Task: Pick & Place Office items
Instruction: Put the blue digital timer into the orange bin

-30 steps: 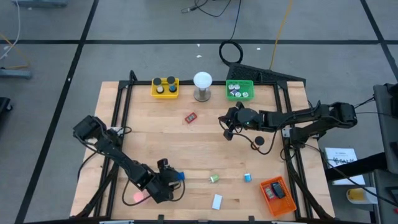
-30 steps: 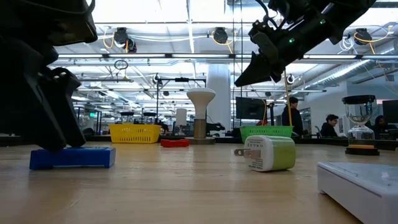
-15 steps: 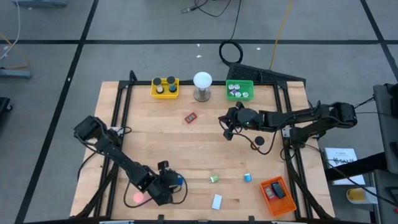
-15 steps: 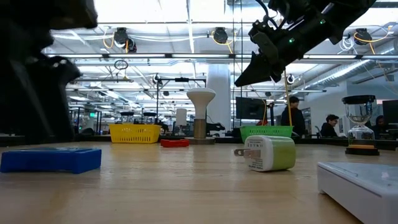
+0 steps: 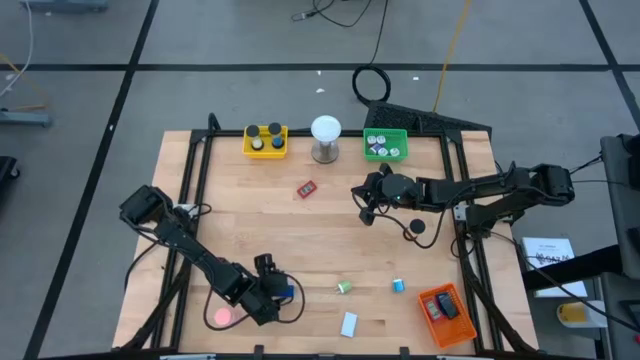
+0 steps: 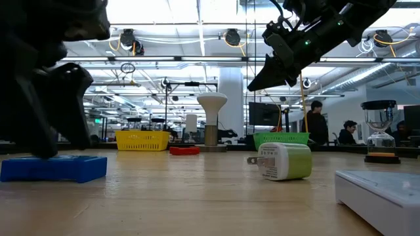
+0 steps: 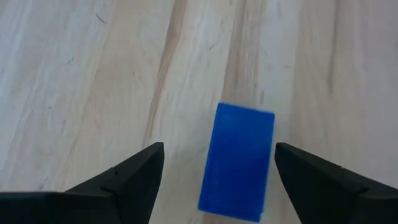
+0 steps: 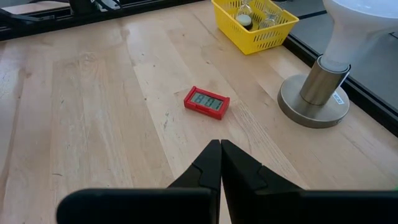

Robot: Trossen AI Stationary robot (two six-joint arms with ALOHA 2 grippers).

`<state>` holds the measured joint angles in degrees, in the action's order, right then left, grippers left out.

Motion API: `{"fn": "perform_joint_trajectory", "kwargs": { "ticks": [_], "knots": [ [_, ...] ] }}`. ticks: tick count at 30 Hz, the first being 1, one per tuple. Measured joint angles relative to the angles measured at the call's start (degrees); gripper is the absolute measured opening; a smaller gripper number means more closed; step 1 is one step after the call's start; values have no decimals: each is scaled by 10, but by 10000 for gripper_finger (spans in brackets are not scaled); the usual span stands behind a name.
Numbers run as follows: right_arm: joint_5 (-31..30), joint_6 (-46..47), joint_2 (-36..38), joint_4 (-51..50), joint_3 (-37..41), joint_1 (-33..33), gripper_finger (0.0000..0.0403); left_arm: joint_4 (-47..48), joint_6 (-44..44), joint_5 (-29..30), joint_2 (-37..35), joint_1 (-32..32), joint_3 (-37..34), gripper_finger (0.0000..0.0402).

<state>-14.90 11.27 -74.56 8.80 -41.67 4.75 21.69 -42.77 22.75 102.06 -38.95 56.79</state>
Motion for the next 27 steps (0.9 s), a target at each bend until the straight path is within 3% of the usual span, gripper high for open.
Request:
{"fn": "perform_joint_trajectory", "kwargs": {
  "ticks": [7, 17, 23, 27],
  "knots": [
    [1, 0, 0, 0, 0, 0, 4, -12, 25, -3, 0, -1, -35, 271],
    [2, 0, 0, 0, 0, -1, 4, -24, 34, -5, -1, -1, -41, 157],
    [1, 0, 0, 0, 0, -7, 4, -61, 90, 82, -1, -13, -42, 157],
    [1, -7, 0, 10, 0, -15, 4, -222, 155, 108, -1, -5, -86, 157]
  ]
}}
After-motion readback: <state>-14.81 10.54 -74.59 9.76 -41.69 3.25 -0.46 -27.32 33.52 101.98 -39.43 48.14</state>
